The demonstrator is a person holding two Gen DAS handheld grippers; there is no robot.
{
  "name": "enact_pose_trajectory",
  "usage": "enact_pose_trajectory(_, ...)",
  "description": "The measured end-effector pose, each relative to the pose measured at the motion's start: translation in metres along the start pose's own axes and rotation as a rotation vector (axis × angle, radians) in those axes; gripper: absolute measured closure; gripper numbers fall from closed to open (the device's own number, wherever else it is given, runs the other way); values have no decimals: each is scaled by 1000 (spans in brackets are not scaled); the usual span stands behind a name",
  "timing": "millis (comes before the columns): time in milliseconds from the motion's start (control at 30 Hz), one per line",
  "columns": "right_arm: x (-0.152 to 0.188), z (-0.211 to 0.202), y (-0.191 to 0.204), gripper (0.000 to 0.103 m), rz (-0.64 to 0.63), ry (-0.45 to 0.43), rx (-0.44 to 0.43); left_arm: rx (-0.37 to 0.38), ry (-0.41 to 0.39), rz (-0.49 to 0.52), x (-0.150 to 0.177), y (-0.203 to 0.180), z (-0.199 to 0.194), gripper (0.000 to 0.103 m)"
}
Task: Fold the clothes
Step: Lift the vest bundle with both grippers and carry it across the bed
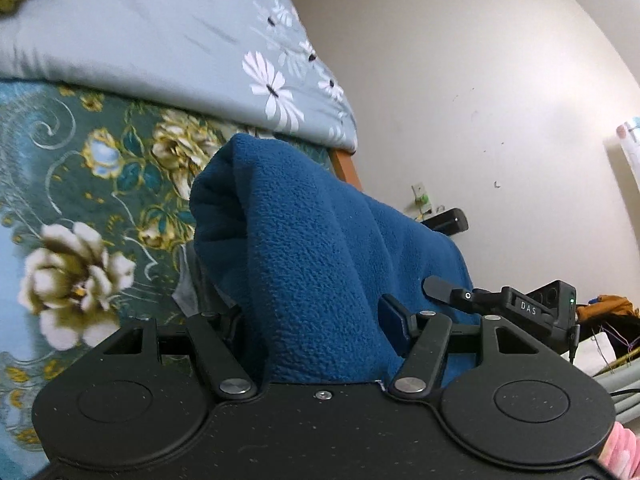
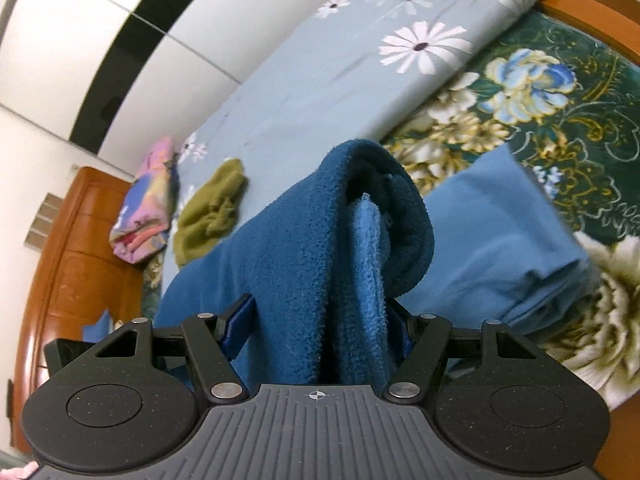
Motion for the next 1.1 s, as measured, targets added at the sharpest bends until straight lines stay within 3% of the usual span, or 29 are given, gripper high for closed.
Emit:
enact_pose_trajectory(133, -34, 3, -27, 39, -40, 56, -3, -23, 13, -7, 1, -10, 40, 41)
enact_pose_trajectory(333, -84, 18, -59, 39, -117, 187, -44, -97, -36, -83, -2, -25, 81, 41)
enact_pose_trajectory(600, -100, 34, -98, 39, -142, 292, -71, -196, -59, -125, 7, -28, 124, 38)
enact_pose_trajectory(733, -96, 43, -120, 38, -102, 304, -70, -245, -68, -96, 6, -27, 138, 36)
enact_pose_trajectory(933, -96, 47, -128, 37, -82, 303, -82, -257, -69, -124, 4, -16, 149, 36)
enact_pose_trajectory(1100, -106, 31, -118, 37, -105, 267, -117, -206, -90, -104, -3, -36, 139, 36)
Point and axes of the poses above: each gripper's, at about its wrist camera, not at the fingertips, and z roughly the way its jaws point, y to its left, x to its underside, the point moved 7 cm from there along z, roughly the way its jaws point, and after that the axes turned 1 degree about -z, right-handed, at the moved point
